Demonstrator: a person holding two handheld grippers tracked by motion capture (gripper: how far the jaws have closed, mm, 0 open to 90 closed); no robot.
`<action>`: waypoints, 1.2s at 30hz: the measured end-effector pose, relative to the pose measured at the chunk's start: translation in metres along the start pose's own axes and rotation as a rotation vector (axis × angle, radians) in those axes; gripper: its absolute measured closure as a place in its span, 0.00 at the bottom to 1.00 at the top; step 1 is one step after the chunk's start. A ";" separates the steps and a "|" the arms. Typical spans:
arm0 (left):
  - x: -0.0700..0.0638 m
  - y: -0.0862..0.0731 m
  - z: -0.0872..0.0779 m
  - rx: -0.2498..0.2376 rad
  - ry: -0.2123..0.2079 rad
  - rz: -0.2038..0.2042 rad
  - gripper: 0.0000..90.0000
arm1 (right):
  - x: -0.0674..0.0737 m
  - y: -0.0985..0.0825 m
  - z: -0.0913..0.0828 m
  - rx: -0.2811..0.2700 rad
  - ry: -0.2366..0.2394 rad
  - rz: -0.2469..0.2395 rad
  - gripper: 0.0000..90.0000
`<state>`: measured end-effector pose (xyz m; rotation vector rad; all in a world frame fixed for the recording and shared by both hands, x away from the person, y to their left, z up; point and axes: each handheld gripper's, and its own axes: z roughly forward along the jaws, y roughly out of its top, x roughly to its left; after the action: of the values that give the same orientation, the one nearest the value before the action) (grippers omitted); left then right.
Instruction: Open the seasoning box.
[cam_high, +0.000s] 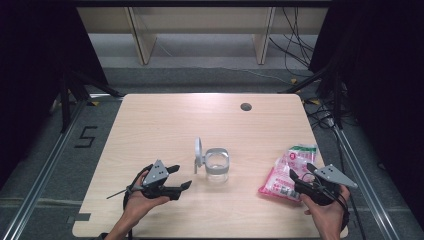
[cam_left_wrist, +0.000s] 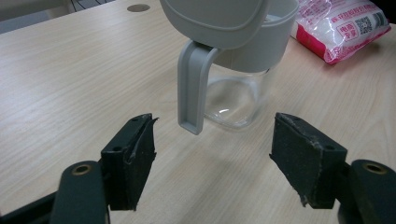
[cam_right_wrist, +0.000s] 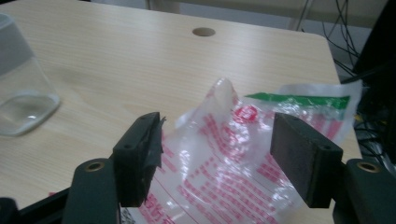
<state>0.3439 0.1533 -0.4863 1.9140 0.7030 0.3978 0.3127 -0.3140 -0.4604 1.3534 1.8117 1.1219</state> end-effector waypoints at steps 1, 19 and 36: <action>0.002 0.001 0.000 0.000 -0.003 0.026 0.33 | -0.004 -0.001 0.001 -0.012 -0.007 -0.017 0.35; 0.001 0.001 0.001 -0.004 -0.003 -0.013 0.33 | -0.031 -0.012 0.011 0.030 -0.024 0.037 0.23; 0.004 0.001 0.000 0.009 0.000 0.013 0.33 | -0.035 -0.013 0.016 0.046 -0.023 0.093 0.24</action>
<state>0.3477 0.1554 -0.4857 1.9279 0.6945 0.4035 0.3312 -0.3445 -0.4797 1.4852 1.7839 1.1138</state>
